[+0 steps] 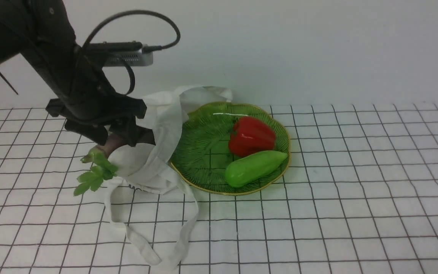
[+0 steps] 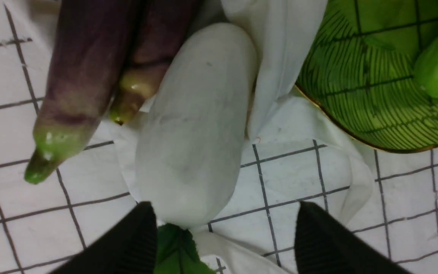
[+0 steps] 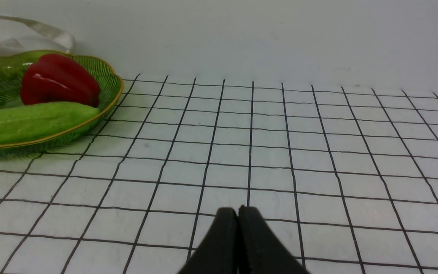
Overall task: Take vegetables from bag on white checkered tablecloth place on plate.
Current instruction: 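Reach the gripper into the cloth bag toward the vegetables inside, then take the vegetable out of the bag and place it on the dish with the left gripper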
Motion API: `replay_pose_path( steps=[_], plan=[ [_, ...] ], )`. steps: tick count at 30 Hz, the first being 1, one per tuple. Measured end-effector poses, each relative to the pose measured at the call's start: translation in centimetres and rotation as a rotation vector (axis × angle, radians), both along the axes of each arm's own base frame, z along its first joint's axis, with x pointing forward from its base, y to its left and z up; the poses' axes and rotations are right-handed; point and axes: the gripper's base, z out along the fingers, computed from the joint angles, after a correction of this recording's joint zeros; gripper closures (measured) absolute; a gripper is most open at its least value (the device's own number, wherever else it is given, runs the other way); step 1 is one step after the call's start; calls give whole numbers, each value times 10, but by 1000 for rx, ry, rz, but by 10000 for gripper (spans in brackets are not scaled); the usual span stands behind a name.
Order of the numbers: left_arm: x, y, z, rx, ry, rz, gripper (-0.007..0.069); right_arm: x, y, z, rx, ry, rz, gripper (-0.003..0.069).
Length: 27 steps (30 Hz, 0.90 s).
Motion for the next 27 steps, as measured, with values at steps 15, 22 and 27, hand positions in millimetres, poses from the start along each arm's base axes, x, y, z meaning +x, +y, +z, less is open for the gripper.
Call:
replay_pose_path(
  steps=[15,22,27],
  plan=[
    [18,4,-50,108,76,-86,205,0,0,0,0,0,0,674],
    [10,9,-32,150,68,-81,204,0,0,0,0,0,0,674],
    [-7,13,11,153,-13,-77,204,0,0,0,0,0,0,674]
  ],
)
